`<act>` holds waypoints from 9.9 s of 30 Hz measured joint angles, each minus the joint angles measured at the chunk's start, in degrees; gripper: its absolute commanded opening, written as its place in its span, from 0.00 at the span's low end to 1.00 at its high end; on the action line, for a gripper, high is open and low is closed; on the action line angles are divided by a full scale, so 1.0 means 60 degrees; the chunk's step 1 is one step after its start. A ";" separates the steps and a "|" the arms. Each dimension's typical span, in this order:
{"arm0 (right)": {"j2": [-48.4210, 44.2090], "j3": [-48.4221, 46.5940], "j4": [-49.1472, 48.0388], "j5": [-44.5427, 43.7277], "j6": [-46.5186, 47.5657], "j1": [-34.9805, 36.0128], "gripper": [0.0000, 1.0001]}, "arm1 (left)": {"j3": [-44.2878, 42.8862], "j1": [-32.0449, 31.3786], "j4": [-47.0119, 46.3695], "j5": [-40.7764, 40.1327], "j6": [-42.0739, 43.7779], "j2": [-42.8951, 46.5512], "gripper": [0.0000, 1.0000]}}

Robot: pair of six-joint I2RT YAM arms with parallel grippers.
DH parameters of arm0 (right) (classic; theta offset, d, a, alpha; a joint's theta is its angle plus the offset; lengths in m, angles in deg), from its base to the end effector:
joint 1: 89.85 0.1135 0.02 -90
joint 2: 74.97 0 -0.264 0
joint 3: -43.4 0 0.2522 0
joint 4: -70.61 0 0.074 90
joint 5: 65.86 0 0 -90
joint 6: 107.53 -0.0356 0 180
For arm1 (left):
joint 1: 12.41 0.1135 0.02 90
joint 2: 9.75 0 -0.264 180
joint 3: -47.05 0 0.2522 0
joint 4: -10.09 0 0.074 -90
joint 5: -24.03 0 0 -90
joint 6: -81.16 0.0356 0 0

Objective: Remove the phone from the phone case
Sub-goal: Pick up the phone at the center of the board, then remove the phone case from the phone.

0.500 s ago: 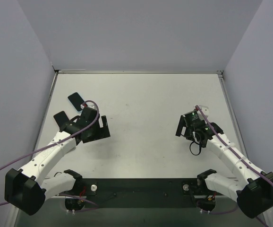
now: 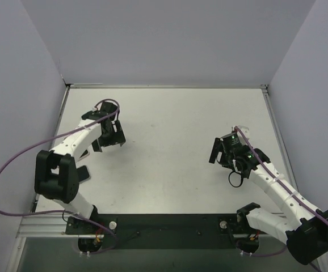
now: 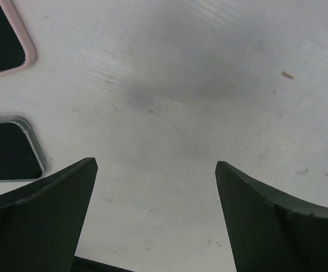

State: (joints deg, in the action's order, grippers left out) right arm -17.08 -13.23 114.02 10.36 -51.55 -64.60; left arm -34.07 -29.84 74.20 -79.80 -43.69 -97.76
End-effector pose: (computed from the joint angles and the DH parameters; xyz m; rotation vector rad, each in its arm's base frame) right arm 0.1927 0.0815 0.2552 0.2955 2.3155 0.2365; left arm 0.2855 -0.0807 0.2444 -0.4695 2.6979 0.0962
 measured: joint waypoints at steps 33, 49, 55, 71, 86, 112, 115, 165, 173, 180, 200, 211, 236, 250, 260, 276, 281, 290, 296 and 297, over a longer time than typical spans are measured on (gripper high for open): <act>0.2382 -0.0849 -0.0415 0.1461 0.0211 0.0444 0.98 | -0.8327 0.3515 0.1220 -0.0127 0.0962 -0.7766 0.98; 0.2659 -0.1056 -0.0419 0.1464 0.0197 0.0623 0.97 | -0.7941 0.3745 0.0572 0.0605 0.1133 -0.7654 0.97; 0.2677 -0.1056 -0.0415 0.1464 0.0168 0.0739 0.97 | -0.7723 0.3891 0.0357 0.1078 0.1053 -0.7577 0.97; 0.3013 -0.1133 -0.0415 0.1453 0.0102 0.1056 0.97 | -0.6437 0.4036 -0.0943 0.2040 0.0725 -0.6947 0.97; 0.3402 -0.1202 -0.0495 0.1450 0.0102 0.1253 0.97 | -0.6983 0.3832 -0.0514 0.1144 0.0670 -0.7140 0.97; 0.3563 -0.1388 -0.0612 0.1446 0.0102 0.1515 0.97 | -0.7267 0.3453 -0.0521 0.0637 0.0645 -0.7501 0.44; 0.3402 -0.1392 -0.0590 0.1446 0.0080 0.1515 0.97 | -0.6608 0.3537 -0.1093 0.1009 0.0674 -0.7111 0.40; 0.4466 0.0117 -0.8116 0.4743 -0.4266 0.3122 0.43 | 0.0062 -0.2346 -0.2834 0.4783 -0.2488 -0.0965 0.38; 0.5042 -0.0266 -0.8612 0.5253 -0.4575 0.3173 0.00 | 0.0113 -0.2397 -0.2863 0.4809 -0.2612 -0.0809 0.50; 0.4652 -0.0011 -0.8757 0.5530 -0.4798 0.2900 0.00 | 0.0204 -0.2408 -0.3042 0.5038 -0.2718 -0.0586 0.96; 0.1486 0.0667 -0.7114 0.8630 -0.3344 -0.0284 0.00 | 0.3293 -0.1836 -0.8196 0.6714 -0.4054 0.1785 0.97; 0.0521 0.0696 -0.7661 1.0353 -0.3340 -0.0346 0.00 | 0.5741 -0.1606 -1.6010 0.8335 -0.7293 0.0546 0.97; 0.1792 0.1005 -0.9661 1.0131 -0.4608 0.1060 0.00 | 0.6171 -0.1694 -2.0199 0.8593 -0.9351 -0.0291 0.39; 0.0816 0.2386 -1.0426 0.9085 -0.5515 0.0543 0.45 | 0.6062 -0.1617 -2.0280 0.8542 -0.9369 -0.0368 0.00; -0.0750 0.3818 -1.1023 0.7606 -0.6368 0.0546 0.43 | 0.6062 -0.1519 -2.0101 0.8546 -0.9446 -0.0372 0.00; -0.0852 0.4732 -1.2619 0.6998 -0.7053 0.0681 0.46 | 0.6062 -0.1515 -2.0221 0.8419 -0.9632 -0.0419 0.00; -0.1217 0.4524 -1.2469 0.6867 -0.6914 0.0670 0.47 | 0.6062 -0.1515 -2.0243 0.8397 -0.9672 -0.0758 0.00; 0.0295 0.4051 -1.3005 0.7344 -0.6932 0.0838 0.38 | 0.6062 -0.1515 -2.0229 0.8276 -1.0061 -0.1399 0.00; 0.0878 0.4051 -1.3227 0.7482 -0.7023 0.1239 0.11 | 0.6062 -0.1504 -2.0229 0.8244 -1.0087 -0.1395 0.00; 0.0907 0.4051 -1.3333 0.7479 -0.7096 0.1268 0.05 | 0.6062 -0.1501 -2.0229 0.8247 -1.0076 -0.1395 0.00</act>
State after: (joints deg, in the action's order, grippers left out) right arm -11.64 11.07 34.02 55.24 -94.13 -56.99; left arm 2.30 -38.84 -47.18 -30.31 -104.15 -106.13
